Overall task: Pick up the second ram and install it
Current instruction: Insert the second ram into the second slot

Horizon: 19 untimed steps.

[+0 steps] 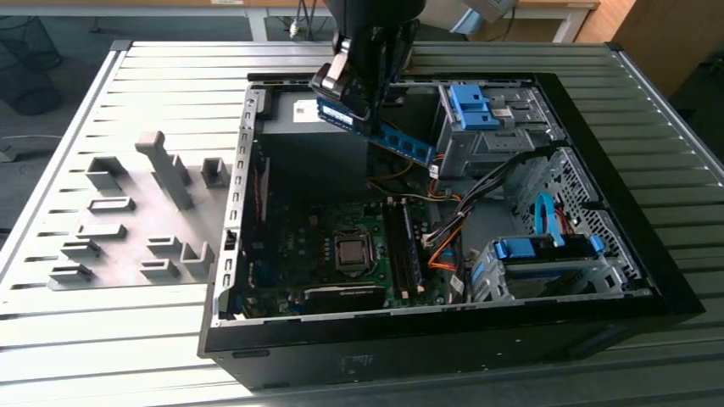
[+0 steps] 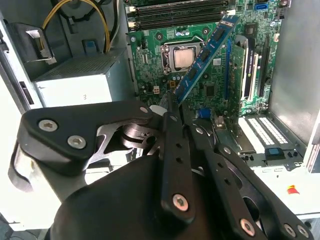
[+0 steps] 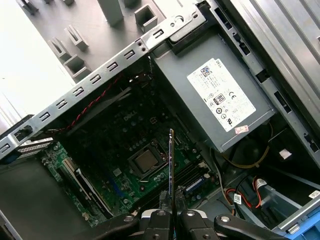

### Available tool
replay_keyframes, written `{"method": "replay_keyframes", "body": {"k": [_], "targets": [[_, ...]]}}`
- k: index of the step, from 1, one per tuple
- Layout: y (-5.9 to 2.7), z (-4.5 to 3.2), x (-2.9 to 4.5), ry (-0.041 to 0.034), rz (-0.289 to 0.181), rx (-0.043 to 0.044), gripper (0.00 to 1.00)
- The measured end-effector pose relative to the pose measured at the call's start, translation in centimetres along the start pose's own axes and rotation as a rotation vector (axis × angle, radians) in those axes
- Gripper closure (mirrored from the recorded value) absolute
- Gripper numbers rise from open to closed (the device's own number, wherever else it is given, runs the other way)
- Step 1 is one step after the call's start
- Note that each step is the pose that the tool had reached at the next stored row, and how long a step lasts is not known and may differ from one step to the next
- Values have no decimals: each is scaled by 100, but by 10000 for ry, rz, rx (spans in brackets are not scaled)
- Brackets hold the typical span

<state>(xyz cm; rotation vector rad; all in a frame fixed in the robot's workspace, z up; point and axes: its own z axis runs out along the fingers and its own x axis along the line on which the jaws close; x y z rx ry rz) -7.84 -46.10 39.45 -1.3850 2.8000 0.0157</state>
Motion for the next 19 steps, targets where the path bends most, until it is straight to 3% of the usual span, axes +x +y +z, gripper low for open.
{"method": "replay_keyframes", "body": {"k": [4,19], "targets": [[0,3,0,3,503,14,86],[0,29,0,6,3258,72,86]]}}
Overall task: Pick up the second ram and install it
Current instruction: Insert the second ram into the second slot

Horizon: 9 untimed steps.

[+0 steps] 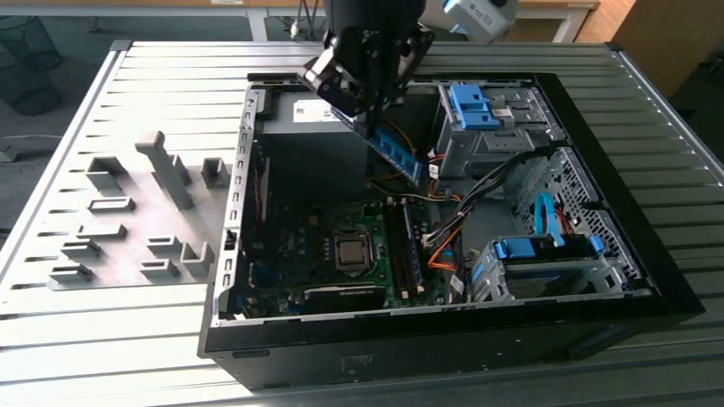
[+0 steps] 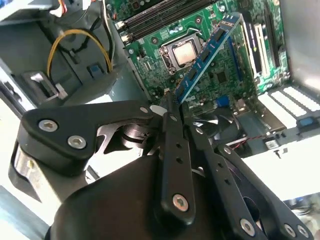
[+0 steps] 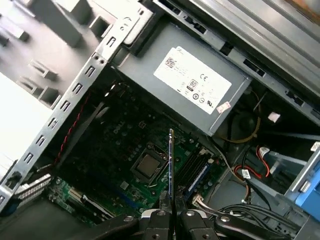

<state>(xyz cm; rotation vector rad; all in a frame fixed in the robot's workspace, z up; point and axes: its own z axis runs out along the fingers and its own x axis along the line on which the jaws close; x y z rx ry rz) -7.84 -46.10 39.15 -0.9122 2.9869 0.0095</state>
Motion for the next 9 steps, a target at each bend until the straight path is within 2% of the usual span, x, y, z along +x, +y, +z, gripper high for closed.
{"method": "replay_keyframes", "body": {"k": [9], "targets": [[0,14,0,0,1644,32,86]]}}
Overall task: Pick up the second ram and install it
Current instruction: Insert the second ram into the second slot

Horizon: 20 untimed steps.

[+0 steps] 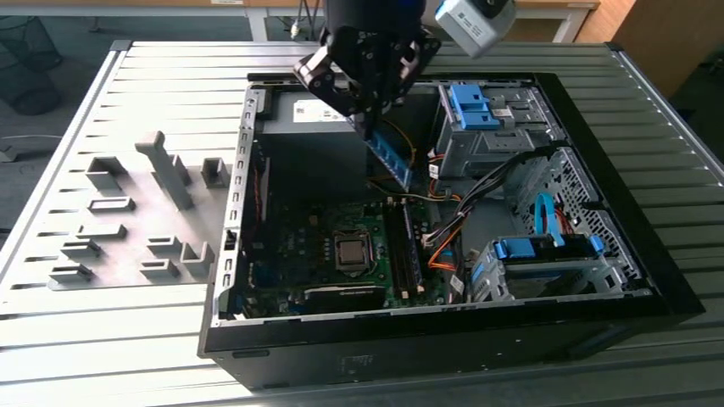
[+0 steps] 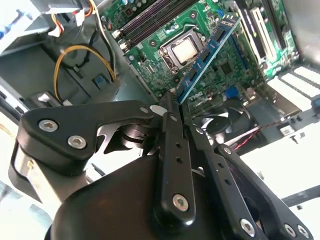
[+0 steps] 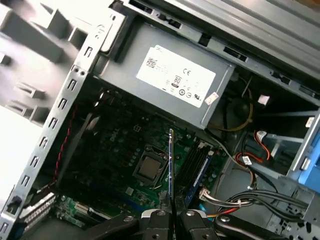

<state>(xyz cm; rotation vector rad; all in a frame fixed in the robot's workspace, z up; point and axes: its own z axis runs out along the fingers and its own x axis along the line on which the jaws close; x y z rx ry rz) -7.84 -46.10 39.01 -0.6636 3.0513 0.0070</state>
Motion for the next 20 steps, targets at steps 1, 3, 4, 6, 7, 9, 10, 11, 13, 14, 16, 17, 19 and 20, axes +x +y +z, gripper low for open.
{"method": "replay_keyframes", "body": {"k": [1,3,4,6,7,9,10,11,13,14,16,17,19,20], "targets": [[0,2,0,0,175,3,86],[0,5,0,-1,535,10,86],[0,6,0,0,714,14,86],[0,11,0,-1,1090,22,86],[0,13,0,-1,1269,26,86],[0,17,0,0,1629,33,86],[0,19,0,0,1810,37,86],[0,22,0,0,1989,41,86],[0,27,0,0,2360,48,86],[0,29,0,0,2539,52,86],[0,34,1,0,2899,59,86],[0,37,1,0,3085,62,86],[0,42,1,-1,3455,70,86],[0,45,1,-1,3635,73,86]]}}
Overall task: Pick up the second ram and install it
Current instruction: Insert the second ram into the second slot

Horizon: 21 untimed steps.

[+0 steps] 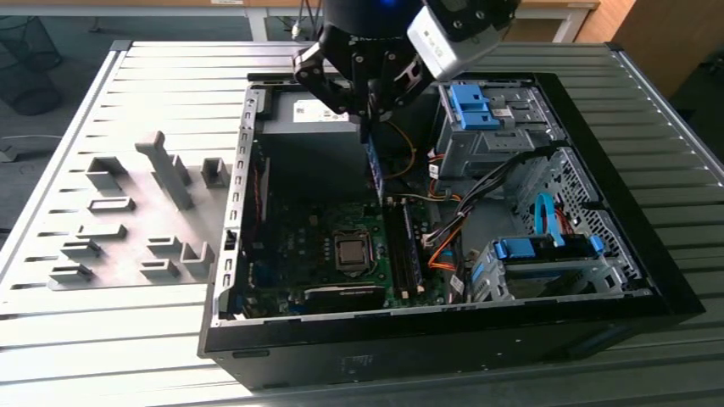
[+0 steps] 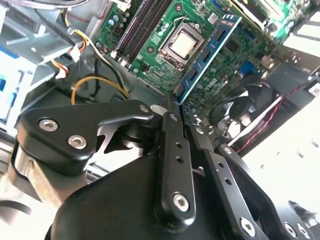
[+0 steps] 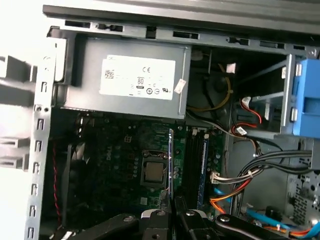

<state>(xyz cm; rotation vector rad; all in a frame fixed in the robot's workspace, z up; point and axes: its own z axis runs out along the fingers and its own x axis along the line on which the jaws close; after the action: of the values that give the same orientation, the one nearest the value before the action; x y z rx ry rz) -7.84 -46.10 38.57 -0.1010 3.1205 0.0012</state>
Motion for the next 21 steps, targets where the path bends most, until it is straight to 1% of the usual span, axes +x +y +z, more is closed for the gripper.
{"method": "replay_keyframes", "body": {"k": [4,6,15,17,21], "targets": [[0,8,0,1,719,16,86],[0,10,0,1,958,19,86],[0,11,-4,0,972,19,86],[-2,14,-39,18,971,18,86],[-10,29,-152,126,970,16,86]]}}
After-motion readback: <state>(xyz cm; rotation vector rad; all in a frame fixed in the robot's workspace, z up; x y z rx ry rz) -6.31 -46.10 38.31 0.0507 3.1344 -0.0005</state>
